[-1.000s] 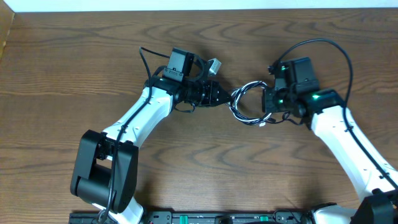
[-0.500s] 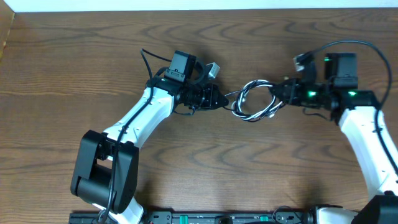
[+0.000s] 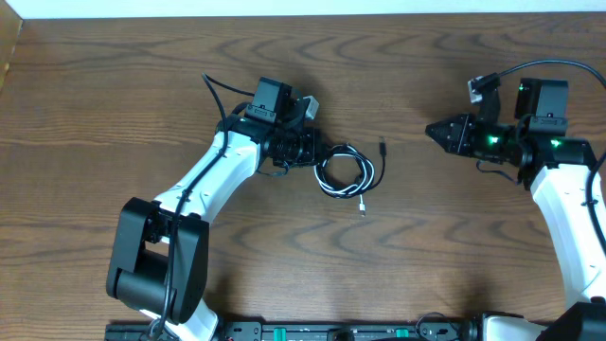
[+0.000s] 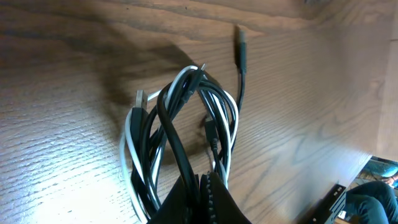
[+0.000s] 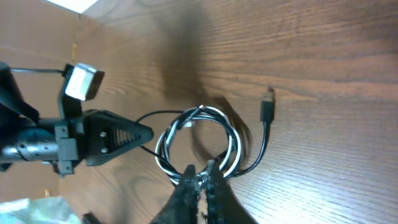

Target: Untangle cables

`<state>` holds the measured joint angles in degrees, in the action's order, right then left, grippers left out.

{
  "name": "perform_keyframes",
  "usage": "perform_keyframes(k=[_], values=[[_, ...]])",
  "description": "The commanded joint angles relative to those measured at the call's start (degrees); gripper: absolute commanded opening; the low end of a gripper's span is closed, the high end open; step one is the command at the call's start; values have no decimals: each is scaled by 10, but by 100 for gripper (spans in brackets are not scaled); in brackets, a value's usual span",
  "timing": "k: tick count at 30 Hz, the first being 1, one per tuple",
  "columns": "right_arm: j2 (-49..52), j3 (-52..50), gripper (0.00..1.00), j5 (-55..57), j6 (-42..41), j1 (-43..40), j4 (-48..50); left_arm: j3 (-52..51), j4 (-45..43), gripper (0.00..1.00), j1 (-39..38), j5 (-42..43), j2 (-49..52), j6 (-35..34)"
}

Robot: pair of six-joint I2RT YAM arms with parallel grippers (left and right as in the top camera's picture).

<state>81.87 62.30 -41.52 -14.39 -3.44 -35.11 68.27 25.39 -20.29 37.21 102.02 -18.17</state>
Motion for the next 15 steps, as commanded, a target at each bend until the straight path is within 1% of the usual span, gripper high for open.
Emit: perform_keyframes(k=[1,3,4,6,8,10,15], values=[[-4,13,23,24,14,28,1,3,-16,7,1,47,8,6],[5,13,32,24,13,45,4,3,-50,8,1,115,8,7],[10,13,34,24,13,55,6,3,-72,8,1,152,8,10],[25,13,34,24,11,74,12,3,-140,8,1,252,8,9],[37,13,34,24,0,85,22,3,-205,7,1,321,8,-20],[46,13,34,23,-11,92,39,3,-259,7,1,357,8,-71],[51,13,36,22,-31,96,71,3,-344,8,1,390,8,-168]])
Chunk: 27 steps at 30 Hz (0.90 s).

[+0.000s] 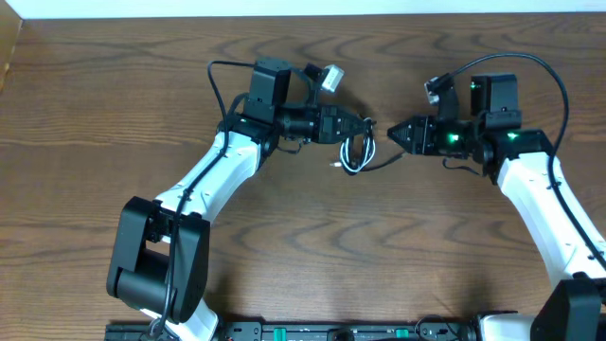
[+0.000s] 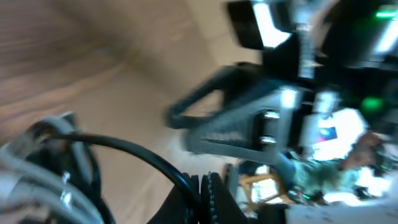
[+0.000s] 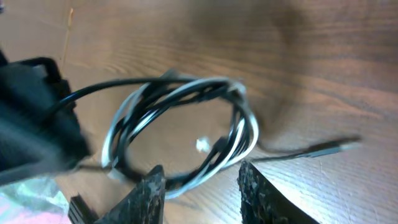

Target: Untangle cables

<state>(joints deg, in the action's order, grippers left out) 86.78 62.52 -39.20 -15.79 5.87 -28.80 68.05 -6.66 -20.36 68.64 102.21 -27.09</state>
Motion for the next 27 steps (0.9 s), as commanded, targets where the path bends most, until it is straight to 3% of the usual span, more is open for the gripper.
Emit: perform_keyframes(k=[1,5,13,18,27], values=[[2,11,37,2,-16,3,11,5,-41,8,2,80,6,-102],[11,11,50,3,37,2,23,5,-114,7,1,84,6,-202],[66,11,54,-48,89,2,12,5,-298,7,2,83,6,-416],[99,11,57,-118,83,9,56,5,-321,7,1,72,6,-461],[118,11,56,-119,25,41,85,5,-321,8,1,46,6,-487]])
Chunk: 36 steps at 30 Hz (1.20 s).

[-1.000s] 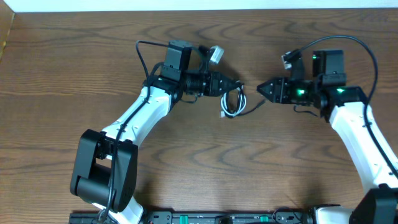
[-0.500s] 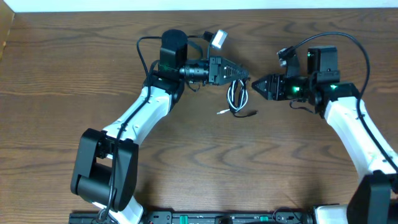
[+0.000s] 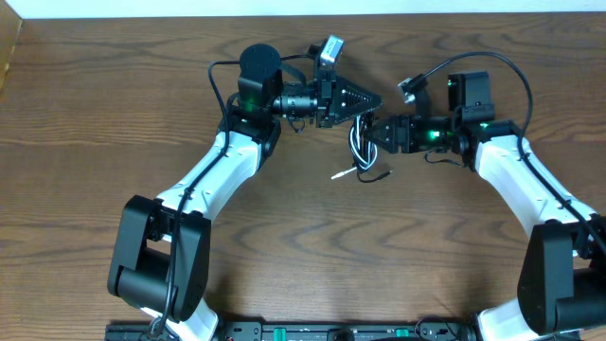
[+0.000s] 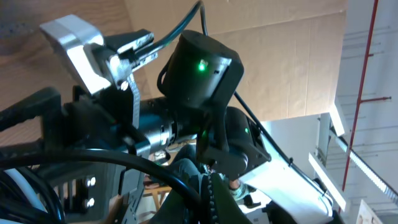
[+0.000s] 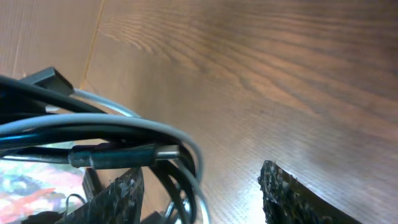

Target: Untangle cables

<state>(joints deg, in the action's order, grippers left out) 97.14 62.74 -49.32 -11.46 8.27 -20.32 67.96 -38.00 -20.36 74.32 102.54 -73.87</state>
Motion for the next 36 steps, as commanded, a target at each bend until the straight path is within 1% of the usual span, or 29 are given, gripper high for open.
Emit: perform_keyframes(k=[1,2,3,6,8,9,11,14,16,19,20,21,23,24,25,26,27,28,30,31,32,33,34,36], values=[[19,9,55,-16,-19,24,2,6,-7,8,1,-15,3,-22],[23,9,54,-12,-24,30,4,6,-7,7,1,-20,3,-31],[27,9,44,1,-34,35,0,6,-7,7,1,-25,3,-38],[33,9,32,67,-81,39,-33,6,-7,7,1,-30,3,-45],[32,9,16,90,-83,36,-46,6,-7,7,2,-28,3,-44],[30,9,9,98,-84,32,-49,6,-7,7,3,-28,3,-44],[25,9,2,106,-82,21,-56,6,-7,7,8,-28,3,-37],[6,9,1,139,-82,-7,-81,6,-5,7,22,-27,3,-8],[-11,9,1,152,-69,-24,-95,6,14,8,31,-26,3,19],[-49,9,1,194,-52,-38,-126,5,97,7,44,-28,3,119],[-61,9,1,215,-52,-37,-136,6,147,7,48,-34,3,167],[-79,9,1,243,-52,-35,-150,6,219,7,50,-51,3,226],[-100,9,1,274,-52,-27,-165,5,346,7,51,-106,3,314],[-112,9,1,289,-52,-21,-173,6,419,8,49,-153,3,356],[-122,9,1,304,-52,-16,-180,5,478,7,46,-204,3,381],[-137,9,1,335,-58,-2,-191,5,567,7,38,-307,3,406],[-145,9,1,358,-67,8,-197,5,602,8,33,-358,3,417],[-149,9,1,375,-71,17,-199,5,620,7,29,-388,3,429],[-151,9,1,404,-83,39,-199,6,628,8,22,-398,3,459],[-151,9,1,418,-91,48,-198,6,628,13,20,-399,3,460],[-150,9,1,435,-101,58,-198,6,628,23,20,-398,3,460],[-148,9,1,451,-109,66,-198,6,627,29,20,-399,3,460],[-147,9,1,466,-115,74,-198,6,627,33,23,-398,3,460],[-145,9,1,497,-131,84,-195,6,627,36,29,-390,0,466]])
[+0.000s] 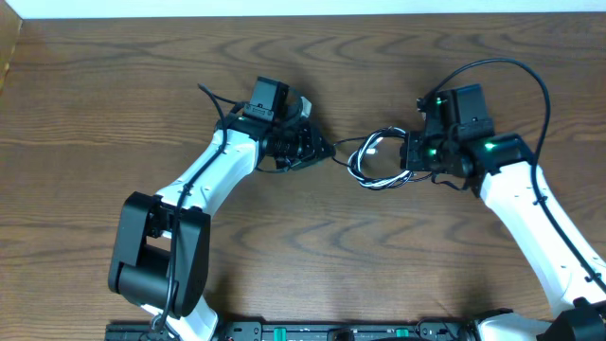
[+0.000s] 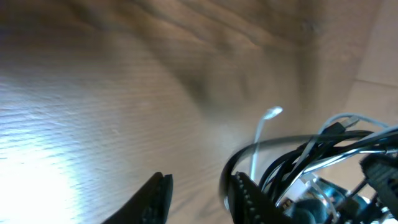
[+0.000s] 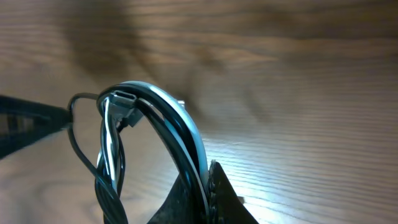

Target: Untangle cables

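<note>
A coil of black and white cables (image 1: 377, 161) hangs just above the table's middle. My right gripper (image 1: 408, 158) holds its right side. In the right wrist view that gripper (image 3: 208, 182) is shut on the coil (image 3: 163, 118), whose loops arch up and to the left. One black strand (image 1: 343, 146) runs from the coil towards my left gripper (image 1: 323, 152). In the left wrist view the left gripper (image 2: 200, 190) is open, with the black strand (image 2: 227, 175) lying by its right finger (image 2: 246, 194) and the coil (image 2: 314, 155) beyond. A white plug (image 2: 272, 112) sticks up.
The wooden table (image 1: 303, 256) spreads on all sides. The left arm's base (image 1: 156, 260) stands at the front left. My right arm (image 1: 530, 218) reaches in from the right. A cardboard edge (image 1: 9, 43) shows at the back left corner.
My right gripper has shut on the coil and my left gripper has opened. The coil now sits further right, lower over the table, and the left gripper has drawn back to the left.
First my left gripper was shut on the coil lying on the table, with the right arm far off. Then the coil was held up at the middle and the open right gripper was near it, later around it. Now the right gripper holds it alone.
</note>
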`<state>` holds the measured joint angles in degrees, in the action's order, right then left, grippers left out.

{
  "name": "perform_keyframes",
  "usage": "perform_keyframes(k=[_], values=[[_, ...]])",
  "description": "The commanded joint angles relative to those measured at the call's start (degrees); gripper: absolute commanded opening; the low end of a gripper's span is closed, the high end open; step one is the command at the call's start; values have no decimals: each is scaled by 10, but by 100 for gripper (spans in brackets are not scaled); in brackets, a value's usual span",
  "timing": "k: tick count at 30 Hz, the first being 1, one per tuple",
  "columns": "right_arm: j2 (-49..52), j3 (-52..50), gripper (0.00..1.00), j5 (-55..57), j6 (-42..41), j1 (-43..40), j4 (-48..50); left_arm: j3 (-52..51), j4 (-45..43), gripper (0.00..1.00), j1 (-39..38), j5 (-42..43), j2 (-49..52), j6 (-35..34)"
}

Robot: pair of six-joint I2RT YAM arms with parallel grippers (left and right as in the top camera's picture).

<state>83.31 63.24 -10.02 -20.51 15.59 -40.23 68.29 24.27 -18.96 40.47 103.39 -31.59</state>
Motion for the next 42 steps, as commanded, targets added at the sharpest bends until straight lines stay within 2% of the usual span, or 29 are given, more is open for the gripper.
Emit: perform_keyframes(k=[1,3,9,15,18,23,25,31,42], values=[[-7,3,1,112,-44,14,6,5,1,40,20,-33,-10,63],[-7,3,1,113,-48,14,8,15,1,45,31,2,-17,108],[-7,4,1,92,-44,11,-2,38,1,45,60,130,-59,203],[-7,6,1,-70,-25,-11,1,38,23,49,21,222,-74,284],[-7,6,1,-128,-13,-26,-1,38,46,53,-16,209,-71,332],[-7,6,1,-178,3,-43,-15,38,75,56,-82,79,-70,356],[-7,6,1,-177,9,-46,-21,38,85,56,-97,75,-70,391],[-7,6,1,-172,20,-47,-34,37,99,56,-110,72,-69,437],[-7,6,1,-172,20,-47,-43,34,128,53,-150,62,-49,458]])
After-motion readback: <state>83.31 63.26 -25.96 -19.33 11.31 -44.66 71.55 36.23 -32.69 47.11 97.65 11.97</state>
